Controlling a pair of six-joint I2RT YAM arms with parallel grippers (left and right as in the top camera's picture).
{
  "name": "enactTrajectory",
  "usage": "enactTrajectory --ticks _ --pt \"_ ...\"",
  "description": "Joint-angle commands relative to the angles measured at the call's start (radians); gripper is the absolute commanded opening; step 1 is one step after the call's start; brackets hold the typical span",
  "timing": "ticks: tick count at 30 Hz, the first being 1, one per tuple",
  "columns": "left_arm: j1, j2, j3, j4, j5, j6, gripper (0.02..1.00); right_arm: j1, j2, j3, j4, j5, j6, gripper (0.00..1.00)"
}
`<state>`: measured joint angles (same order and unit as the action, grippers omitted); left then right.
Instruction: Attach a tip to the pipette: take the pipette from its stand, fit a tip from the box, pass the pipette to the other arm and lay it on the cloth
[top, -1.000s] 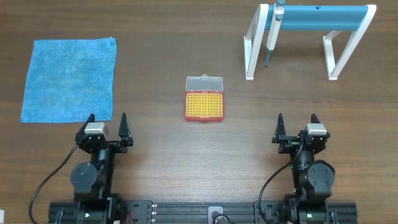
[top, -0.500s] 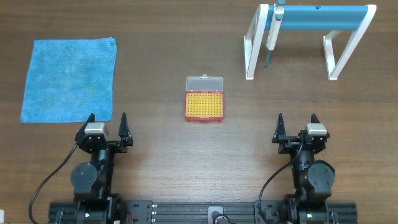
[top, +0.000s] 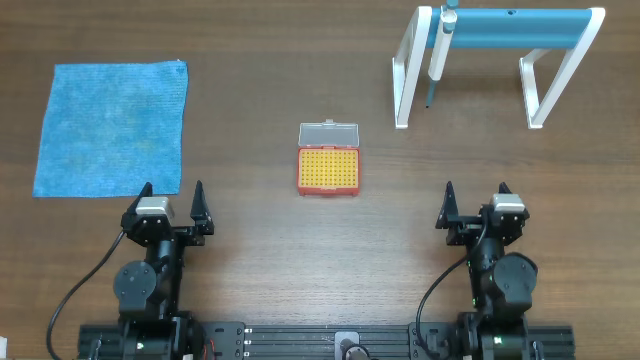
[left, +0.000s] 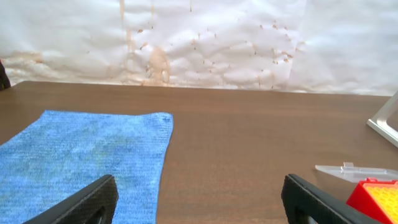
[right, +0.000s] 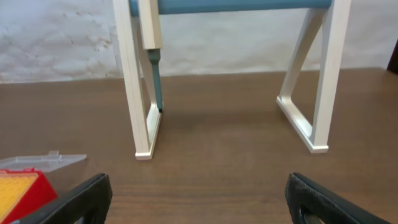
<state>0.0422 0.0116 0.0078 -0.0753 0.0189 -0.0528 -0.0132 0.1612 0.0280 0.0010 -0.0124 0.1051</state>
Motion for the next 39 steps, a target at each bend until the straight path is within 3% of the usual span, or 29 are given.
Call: enactTrajectory --ticks 1,5,9,20,39 --pt "0.003 -0.008 -0.002 -0.005 -0.010 0.009 0.851 0.002 0.372 0.184 0.181 0.001 0.041 0.904" --pt "0.003 -0.008 -0.002 -0.005 -0.010 0.009 0.851 0.024 0.861 0.291 0.611 0.001 0.040 0.904" --pt "0.003 -0.008 -0.002 -0.005 -0.010 0.010 0.853 0.053 1.100 0.360 0.780 0.001 0.040 0.906" --pt "0.003 -0.008 -0.002 -0.005 -0.010 0.009 0.851 0.058 1.351 0.560 0.816 0.001 0.040 0.901" --pt "0.003 -0.008 -0.002 -0.005 -0.010 0.010 0.851 0.063 1.530 0.700 0.840 0.001 0.040 0.888"
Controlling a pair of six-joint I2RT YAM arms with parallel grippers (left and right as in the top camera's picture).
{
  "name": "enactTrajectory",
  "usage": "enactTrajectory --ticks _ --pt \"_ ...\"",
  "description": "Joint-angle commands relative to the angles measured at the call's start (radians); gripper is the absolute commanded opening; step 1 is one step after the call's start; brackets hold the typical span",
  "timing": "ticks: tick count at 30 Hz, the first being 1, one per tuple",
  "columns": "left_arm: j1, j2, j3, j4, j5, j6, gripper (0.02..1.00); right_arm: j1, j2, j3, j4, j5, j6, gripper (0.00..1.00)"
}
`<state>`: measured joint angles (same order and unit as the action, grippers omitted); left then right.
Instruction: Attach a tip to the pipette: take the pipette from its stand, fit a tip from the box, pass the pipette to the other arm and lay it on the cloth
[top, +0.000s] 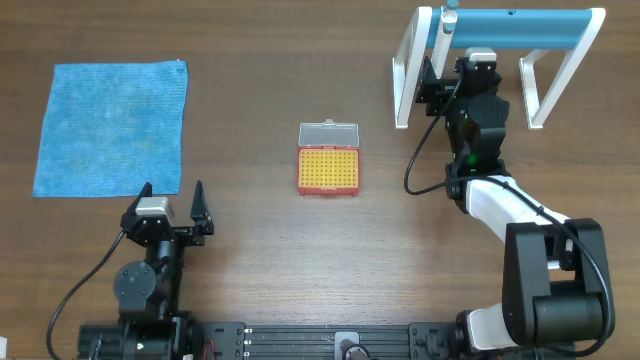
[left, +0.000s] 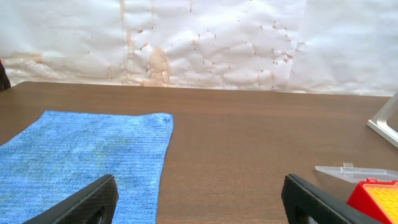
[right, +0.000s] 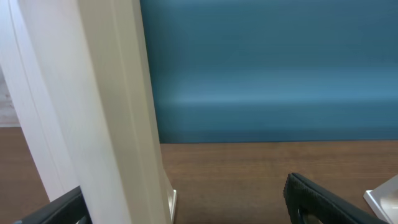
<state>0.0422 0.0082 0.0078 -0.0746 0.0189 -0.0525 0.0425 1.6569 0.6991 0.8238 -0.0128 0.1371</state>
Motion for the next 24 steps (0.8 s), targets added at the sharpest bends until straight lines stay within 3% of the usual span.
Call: enactTrajectory --ticks 1,7,9,10,11,12,16,24 --pt "0.003 -0.005 -0.002 -0.005 -0.010 0.009 0.853 0.007 0.043 0.029 0.032 0.002 0.008 0.884" --pt "0.003 -0.005 -0.002 -0.005 -0.009 0.009 0.853 0.007 0.066 0.032 0.072 0.002 0.008 0.840" --pt "0.003 -0.005 -0.002 -0.005 -0.010 0.009 0.851 0.007 0.066 0.032 0.072 0.001 0.008 0.717" --pt "0.003 -0.005 -0.002 -0.005 -0.009 0.009 0.851 0.007 0.066 0.032 0.072 0.001 0.008 0.437" --pt "0.003 -0.005 -0.002 -0.005 -0.010 0.009 0.851 0.007 0.066 0.032 0.072 0.001 0.008 0.297" --pt "0.003 -0.005 -0.002 -0.005 -0.010 0.009 0.851 0.007 0.066 0.032 0.072 -0.010 0.008 0.084" --pt "0.003 -0.005 -0.002 -0.005 -0.010 0.009 0.853 0.007 0.066 0.032 0.077 -0.085 0.008 0.082" --pt "0.003 -0.005 -0.002 -0.005 -0.009 0.009 0.851 0.007 -0.041 0.031 0.074 -0.085 0.008 0.082"
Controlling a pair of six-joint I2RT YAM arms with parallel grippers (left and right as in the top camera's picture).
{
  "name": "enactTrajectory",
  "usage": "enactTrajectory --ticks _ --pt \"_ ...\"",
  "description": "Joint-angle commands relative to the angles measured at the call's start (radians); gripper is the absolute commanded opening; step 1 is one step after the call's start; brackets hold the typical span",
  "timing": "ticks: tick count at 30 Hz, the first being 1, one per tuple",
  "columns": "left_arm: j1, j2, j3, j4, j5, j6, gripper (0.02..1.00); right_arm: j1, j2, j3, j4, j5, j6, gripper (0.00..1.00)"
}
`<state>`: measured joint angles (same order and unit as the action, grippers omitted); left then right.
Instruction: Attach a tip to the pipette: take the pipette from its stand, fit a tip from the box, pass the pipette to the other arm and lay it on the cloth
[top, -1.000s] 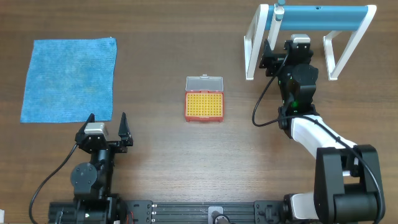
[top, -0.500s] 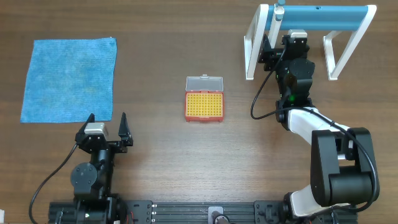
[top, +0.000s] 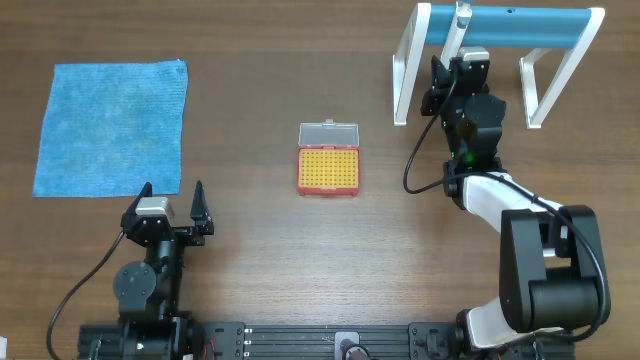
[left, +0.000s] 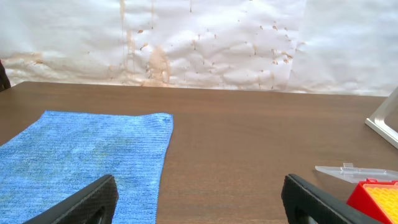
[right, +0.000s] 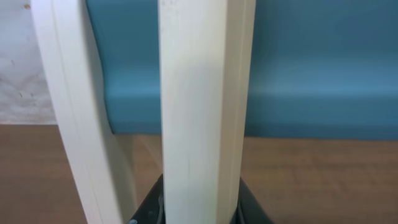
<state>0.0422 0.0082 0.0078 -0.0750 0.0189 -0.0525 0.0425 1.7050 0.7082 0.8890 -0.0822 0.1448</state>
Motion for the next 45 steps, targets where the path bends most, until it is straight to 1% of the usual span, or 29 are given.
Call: enactTrajectory --ticks 1,5,7,8,9,10,11,12,13,15,17,23,25,28,36,38,45 --pt "0.003 -0.005 -0.002 -0.005 -0.010 0.009 0.851 0.007 -0.114 0.022 0.002 -0.016 0.000 0.084" --pt "0.003 -0.005 -0.002 -0.005 -0.010 0.009 0.851 0.013 -0.180 0.003 -0.031 -0.016 0.000 0.082" --pt "0.003 -0.005 -0.002 -0.005 -0.009 0.009 0.851 0.043 -0.210 -0.043 -0.021 -0.016 0.001 0.082" --pt "0.003 -0.005 -0.002 -0.005 -0.009 0.009 0.851 0.066 -0.219 -0.074 0.014 -0.025 0.001 0.080" --pt "0.003 -0.005 -0.002 -0.005 -0.010 0.009 0.851 0.093 -0.221 -0.111 0.088 -0.061 0.001 0.082" --pt "0.003 -0.005 -0.002 -0.005 -0.010 0.009 0.851 0.129 -0.217 -0.158 0.210 -0.108 0.001 0.082" --pt "0.003 -0.005 -0.002 -0.005 -0.010 0.009 0.851 0.168 -0.210 -0.201 0.327 -0.137 0.001 0.082" --pt "0.003 -0.005 -0.002 -0.005 -0.009 0.009 0.851 0.196 -0.206 -0.229 0.390 -0.146 0.001 0.082" --pt "0.003 -0.005 -0.002 -0.005 -0.010 0.009 0.851 0.224 -0.206 -0.251 0.417 -0.148 0.002 0.082" --pt "0.003 -0.005 -0.002 -0.005 -0.010 0.009 0.851 0.293 -0.204 -0.282 0.426 -0.148 0.047 0.082" --pt "0.003 -0.005 -0.002 -0.005 -0.010 0.009 0.851 0.339 -0.195 -0.282 0.443 -0.148 0.087 0.082" --pt "0.003 -0.005 -0.002 -0.005 -0.010 0.009 0.851 0.452 -0.046 -0.278 0.575 -0.148 0.088 0.082" --pt "0.003 -0.005 -0.002 -0.005 -0.010 0.009 0.851 0.479 0.000 -0.269 0.573 -0.148 0.088 0.082" --pt "0.003 -0.005 -0.002 -0.005 -0.010 0.009 0.851 0.498 0.050 -0.248 0.573 -0.148 0.087 0.082" --pt "0.003 -0.005 -0.002 -0.005 -0.010 0.009 0.853 0.498 0.145 -0.219 0.572 -0.146 0.082 0.080" --pt "0.003 -0.005 -0.002 -0.005 -0.010 0.009 0.851 0.497 0.167 -0.218 0.572 -0.136 0.074 0.082" --pt "0.003 -0.005 -0.002 -0.005 -0.010 0.009 0.853 0.480 0.171 -0.195 0.552 -0.136 0.056 0.084"
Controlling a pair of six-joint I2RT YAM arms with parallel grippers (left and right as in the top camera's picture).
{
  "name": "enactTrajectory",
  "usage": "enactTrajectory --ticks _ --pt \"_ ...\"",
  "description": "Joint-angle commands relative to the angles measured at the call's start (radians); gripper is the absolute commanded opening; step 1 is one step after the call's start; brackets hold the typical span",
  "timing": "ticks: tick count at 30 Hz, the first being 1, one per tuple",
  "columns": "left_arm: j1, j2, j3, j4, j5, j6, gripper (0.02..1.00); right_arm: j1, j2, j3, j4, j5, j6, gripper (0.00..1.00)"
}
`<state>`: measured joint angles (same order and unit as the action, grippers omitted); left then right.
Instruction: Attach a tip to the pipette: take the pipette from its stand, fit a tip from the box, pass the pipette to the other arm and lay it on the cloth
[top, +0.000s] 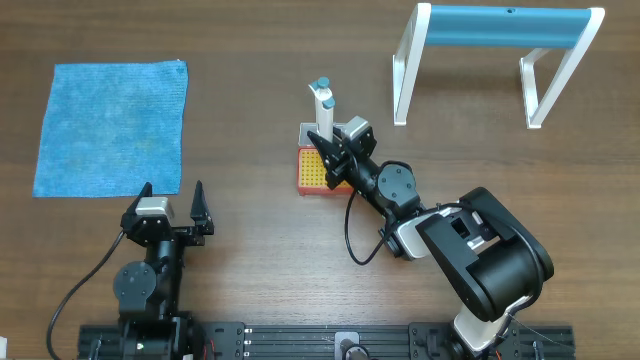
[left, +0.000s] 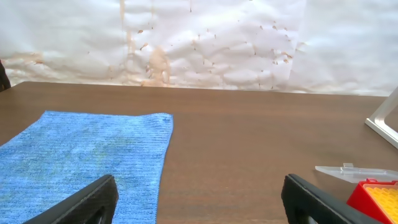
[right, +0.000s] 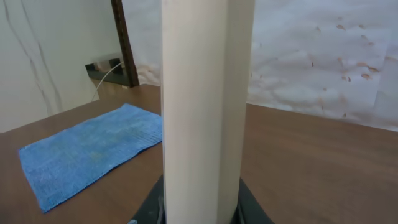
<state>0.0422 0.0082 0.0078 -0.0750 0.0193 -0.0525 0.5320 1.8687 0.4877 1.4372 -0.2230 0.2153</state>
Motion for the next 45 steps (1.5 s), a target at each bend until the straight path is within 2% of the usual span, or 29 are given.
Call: enactTrajectory --ticks 1,33,45 --pt "0.003 -0.005 -0.002 -0.005 -0.010 0.009 0.853 -0.010 0.009 0.026 0.001 0.005 -0.014 0.082" --pt "0.003 -0.005 -0.002 -0.005 -0.010 0.009 0.851 -0.016 0.041 0.018 -0.030 -0.008 -0.018 0.084" --pt "0.003 -0.005 -0.002 -0.005 -0.010 0.009 0.851 -0.013 0.037 0.018 0.025 -0.018 -0.018 0.080"
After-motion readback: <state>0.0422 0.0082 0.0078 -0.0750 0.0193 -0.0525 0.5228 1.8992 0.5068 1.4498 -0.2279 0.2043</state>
